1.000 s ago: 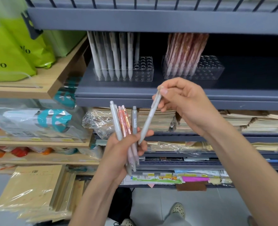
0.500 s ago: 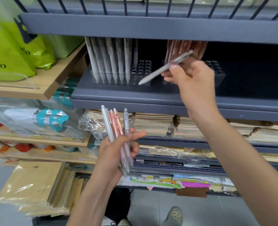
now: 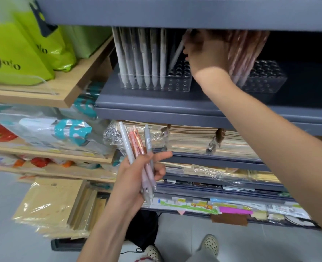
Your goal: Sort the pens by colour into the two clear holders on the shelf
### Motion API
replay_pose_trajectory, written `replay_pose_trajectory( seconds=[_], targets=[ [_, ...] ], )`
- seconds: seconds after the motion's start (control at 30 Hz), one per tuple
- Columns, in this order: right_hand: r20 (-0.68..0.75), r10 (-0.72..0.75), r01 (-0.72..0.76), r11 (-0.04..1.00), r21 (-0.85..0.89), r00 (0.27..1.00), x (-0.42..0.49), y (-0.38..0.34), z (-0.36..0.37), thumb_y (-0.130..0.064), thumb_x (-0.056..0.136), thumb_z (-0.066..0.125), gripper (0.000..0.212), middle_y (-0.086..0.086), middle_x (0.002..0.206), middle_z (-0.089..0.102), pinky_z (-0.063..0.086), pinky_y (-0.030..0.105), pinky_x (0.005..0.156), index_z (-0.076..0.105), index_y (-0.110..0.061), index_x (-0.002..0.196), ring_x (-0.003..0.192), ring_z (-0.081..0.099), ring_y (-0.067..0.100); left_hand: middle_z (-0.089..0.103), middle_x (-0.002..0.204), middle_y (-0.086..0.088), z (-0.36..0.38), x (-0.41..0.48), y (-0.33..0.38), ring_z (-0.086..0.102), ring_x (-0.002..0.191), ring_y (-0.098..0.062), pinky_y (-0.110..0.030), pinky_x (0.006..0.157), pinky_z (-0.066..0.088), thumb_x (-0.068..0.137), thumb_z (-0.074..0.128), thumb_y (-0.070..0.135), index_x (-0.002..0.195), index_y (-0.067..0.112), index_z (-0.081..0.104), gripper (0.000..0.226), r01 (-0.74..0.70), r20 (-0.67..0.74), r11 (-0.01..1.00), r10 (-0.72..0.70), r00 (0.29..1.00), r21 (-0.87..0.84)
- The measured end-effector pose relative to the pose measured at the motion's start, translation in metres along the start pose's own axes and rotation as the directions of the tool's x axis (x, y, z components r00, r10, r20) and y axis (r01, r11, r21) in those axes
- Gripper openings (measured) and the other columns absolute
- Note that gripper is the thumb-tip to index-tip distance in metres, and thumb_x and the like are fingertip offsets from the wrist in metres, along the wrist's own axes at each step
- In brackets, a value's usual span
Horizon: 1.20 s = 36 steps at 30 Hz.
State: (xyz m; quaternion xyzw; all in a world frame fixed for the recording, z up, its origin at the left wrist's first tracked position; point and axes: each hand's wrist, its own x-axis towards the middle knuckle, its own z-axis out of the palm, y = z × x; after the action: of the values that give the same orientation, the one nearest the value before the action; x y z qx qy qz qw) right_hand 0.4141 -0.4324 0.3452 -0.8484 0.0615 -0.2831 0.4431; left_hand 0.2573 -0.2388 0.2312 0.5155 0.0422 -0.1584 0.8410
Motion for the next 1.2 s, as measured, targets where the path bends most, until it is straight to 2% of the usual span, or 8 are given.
replay_pose_trajectory(
  seconds=[0.1,0.4,0.5,0.63,0.77,0.87,0.97,1.2],
  targets=[
    [0.024,0.071,-0.069,0.996,-0.051,0.997,0.009,-0.006,0.006,-0.042,0.096,0.051,0.041,0.013,0.108,0.069,0.056,0.045,0.081,0.061,-0.009,0.118,0.091,0.068,0.030,0.073,0.102,-0.027,-0.003,0.001,0.000,0.062,0.058,-0.021,-0.029,0.058,0.055,0.100,0.047,0.007,0.098,0.008,0.053,0.006,0.000,0.008,0.999,0.000,1.000,0.044],
    [0.027,0.024,-0.023,0.999,-0.047,0.999,0.010,-0.005,0.014,-0.024,0.091,0.058,0.025,0.011,0.108,0.070,0.055,0.043,0.085,0.066,-0.008,0.109,0.098,0.067,0.029,0.073,0.092,-0.021,-0.011,0.009,0.003,0.060,0.064,-0.022,-0.029,0.054,0.052,0.096,0.052,0.005,0.097,0.008,0.061,0.009,-0.004,-0.007,1.000,0.004,1.000,0.006],
    [0.032,0.031,-0.029,0.998,-0.055,0.999,0.010,-0.001,0.016,-0.023,0.090,0.058,0.026,0.012,0.107,0.070,0.056,0.044,0.084,0.066,-0.009,0.110,0.097,0.068,0.030,0.070,0.086,-0.015,-0.013,0.012,0.004,0.060,0.067,-0.021,-0.031,0.058,0.053,0.092,0.057,0.007,0.079,0.018,0.077,0.026,0.003,0.016,1.000,-0.003,1.000,-0.010],
    [0.039,0.042,-0.039,0.997,-0.062,0.998,0.009,0.001,0.013,-0.026,0.089,0.062,0.024,0.008,0.102,0.072,0.056,0.042,0.082,0.067,-0.012,0.107,0.094,0.068,0.026,0.063,0.074,-0.011,-0.018,0.015,0.005,0.061,0.068,-0.022,-0.034,0.063,0.054,0.086,0.065,0.012,0.089,0.004,0.067,0.008,0.035,0.022,0.999,-0.034,0.999,-0.032],
    [0.006,0.057,-0.057,0.997,0.058,0.998,-0.016,-0.005,-0.001,-0.027,0.089,0.066,0.010,-0.001,0.078,0.069,0.053,0.024,0.063,0.068,-0.016,0.090,0.063,0.063,0.004,0.062,0.074,-0.013,-0.018,0.016,0.009,0.062,0.067,-0.023,-0.034,0.065,0.056,0.087,0.064,0.010,0.093,-0.002,0.062,0.013,0.021,0.061,0.999,-0.018,0.998,-0.043],
    [0.252,0.029,-0.061,0.991,0.120,0.967,-0.061,-0.011,-0.017,-0.028,0.088,0.071,0.020,-0.002,0.064,0.068,0.036,0.010,0.047,0.072,-0.009,0.080,0.044,0.049,-0.004,0.065,0.072,-0.013,-0.014,0.016,0.012,0.065,0.066,-0.025,-0.034,0.065,0.057,0.085,0.064,0.011,0.083,0.004,0.070,0.010,-0.012,0.080,1.000,0.013,0.997,-0.018],
    [0.546,0.016,-0.024,1.000,0.009,0.838,-0.097,-0.012,-0.025,-0.040,0.081,0.076,0.022,-0.004,0.071,0.073,0.050,0.019,0.061,0.076,-0.019,0.078,0.062,0.063,0.004,0.066,0.072,-0.014,-0.009,0.015,0.013,0.066,0.065,-0.026,-0.032,0.064,0.057,0.083,0.064,0.012,0.087,0.001,0.067,0.012,-0.032,0.091,0.999,0.033,0.995,-0.005],
    [0.611,0.063,-0.118,0.992,0.049,0.789,-0.116,-0.006,-0.029,-0.023,0.086,0.074,0.012,-0.004,0.071,0.069,0.046,0.016,0.056,0.075,-0.010,0.087,0.060,0.059,0.000,0.074,0.088,-0.023,0.005,0.017,0.006,0.074,0.084,-0.039,-0.035,0.070,0.061,0.094,0.053,0.005,0.094,0.000,0.063,0.011,-0.035,0.049,0.995,0.040,0.998,-0.090]
  ],
)
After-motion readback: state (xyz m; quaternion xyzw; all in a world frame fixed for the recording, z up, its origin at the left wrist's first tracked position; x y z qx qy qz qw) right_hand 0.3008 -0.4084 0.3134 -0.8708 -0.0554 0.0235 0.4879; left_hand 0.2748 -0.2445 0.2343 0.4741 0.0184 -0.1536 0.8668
